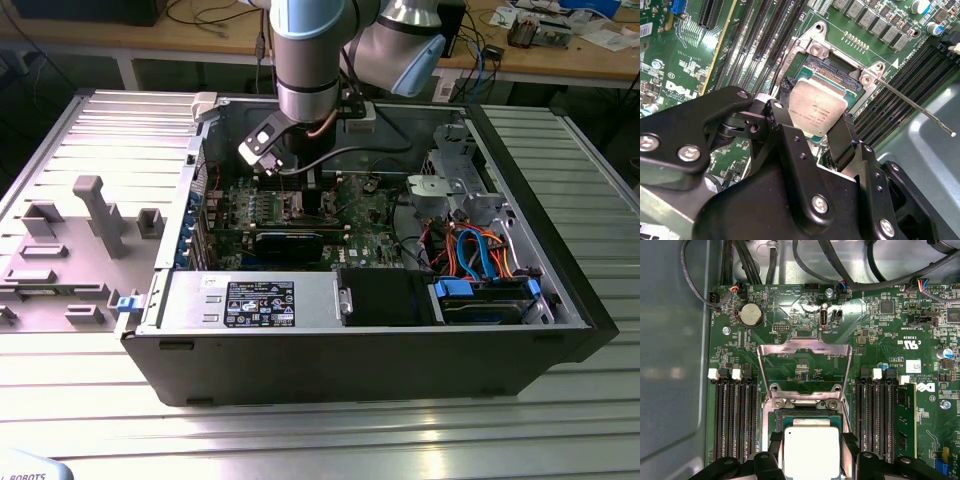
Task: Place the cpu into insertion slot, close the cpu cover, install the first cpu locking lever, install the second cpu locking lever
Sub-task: 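Place the cpu into insertion slot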
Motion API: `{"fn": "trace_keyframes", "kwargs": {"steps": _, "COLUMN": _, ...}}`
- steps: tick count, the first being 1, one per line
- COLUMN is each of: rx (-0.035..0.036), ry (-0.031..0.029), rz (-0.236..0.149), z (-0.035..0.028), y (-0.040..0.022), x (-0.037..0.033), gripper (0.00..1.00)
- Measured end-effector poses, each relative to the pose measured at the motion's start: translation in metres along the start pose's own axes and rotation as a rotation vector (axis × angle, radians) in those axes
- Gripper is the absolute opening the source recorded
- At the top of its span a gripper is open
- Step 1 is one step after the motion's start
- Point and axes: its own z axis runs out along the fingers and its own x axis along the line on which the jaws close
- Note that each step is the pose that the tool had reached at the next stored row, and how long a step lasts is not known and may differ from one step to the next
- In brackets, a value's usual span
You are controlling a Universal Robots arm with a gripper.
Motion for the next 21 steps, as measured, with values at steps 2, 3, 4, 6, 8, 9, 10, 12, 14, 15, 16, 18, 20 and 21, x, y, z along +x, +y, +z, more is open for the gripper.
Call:
{"fn": "trace_keyframes", "kwargs": {"steps": 2, "rx": 0.0001, "ry": 0.0, "rz": 0.0, "z": 0.001, "y": 0.0, "x": 0.0, "gripper": 0.54}}
{"fn": "trace_keyframes", "kwargs": {"steps": 3, "rx": 0.0005, "ry": -0.0002, "rz": 0.0, "z": 0.0012, "y": 0.0, "x": 0.0001, "gripper": 0.54}}
{"fn": "trace_keyframes", "kwargs": {"steps": 4, "rx": 0.0006, "ry": -0.0003, "rz": 0.0, "z": 0.0013, "y": 0.0, "x": 0.0002, "gripper": 0.54}}
{"fn": "trace_keyframes", "kwargs": {"steps": 6, "rx": 0.0005, "ry": 0.0, "rz": 0.0, "z": 0.0017, "y": -0.0001, "x": 0.0006, "gripper": 0.54}}
{"fn": "trace_keyframes", "kwargs": {"steps": 8, "rx": 0.0007, "ry": 0.0003, "rz": 0.0, "z": 0.0017, "y": 0.0, "x": 0.0014, "gripper": 0.54}}
{"fn": "trace_keyframes", "kwargs": {"steps": 9, "rx": 0.0007, "ry": 0.0004, "rz": 0.0, "z": 0.0017, "y": 0.0, "x": 0.0016, "gripper": 0.54}}
{"fn": "trace_keyframes", "kwargs": {"steps": 10, "rx": 0.0007, "ry": 0.0005, "rz": 0.0, "z": 0.0018, "y": 0.0, "x": 0.0018, "gripper": 0.54}}
{"fn": "trace_keyframes", "kwargs": {"steps": 12, "rx": 0.0009, "ry": 0.0004, "rz": 0.0, "z": 0.0022, "y": -0.0001, "x": 0.0023, "gripper": 0.54}}
{"fn": "trace_keyframes", "kwargs": {"steps": 14, "rx": 0.0012, "ry": 0.0002, "rz": 0.0, "z": 0.0027, "y": -0.0001, "x": 0.0025, "gripper": 0.54}}
{"fn": "trace_keyframes", "kwargs": {"steps": 15, "rx": 0.0016, "ry": 0.0002, "rz": 0.0, "z": 0.0032, "y": -0.0002, "x": 0.0025, "gripper": 0.54}}
{"fn": "trace_keyframes", "kwargs": {"steps": 16, "rx": 0.0021, "ry": 0.0003, "rz": 0.0, "z": 0.0037, "y": -0.0002, "x": 0.0025, "gripper": 0.54}}
{"fn": "trace_keyframes", "kwargs": {"steps": 18, "rx": 0.0029, "ry": 0.0004, "rz": 0.0, "z": 0.004, "y": -0.0002, "x": 0.0025, "gripper": 0.54}}
{"fn": "trace_keyframes", "kwargs": {"steps": 20, "rx": 0.0032, "ry": 0.0003, "rz": 0.0, "z": 0.004, "y": -0.0002, "x": 0.0025, "gripper": 0.54}}
{"fn": "trace_keyframes", "kwargs": {"steps": 21, "rx": 0.0032, "ry": 0.0003, "rz": 0.0, "z": 0.004, "y": -0.0002, "x": 0.0025, "gripper": 0.54}}
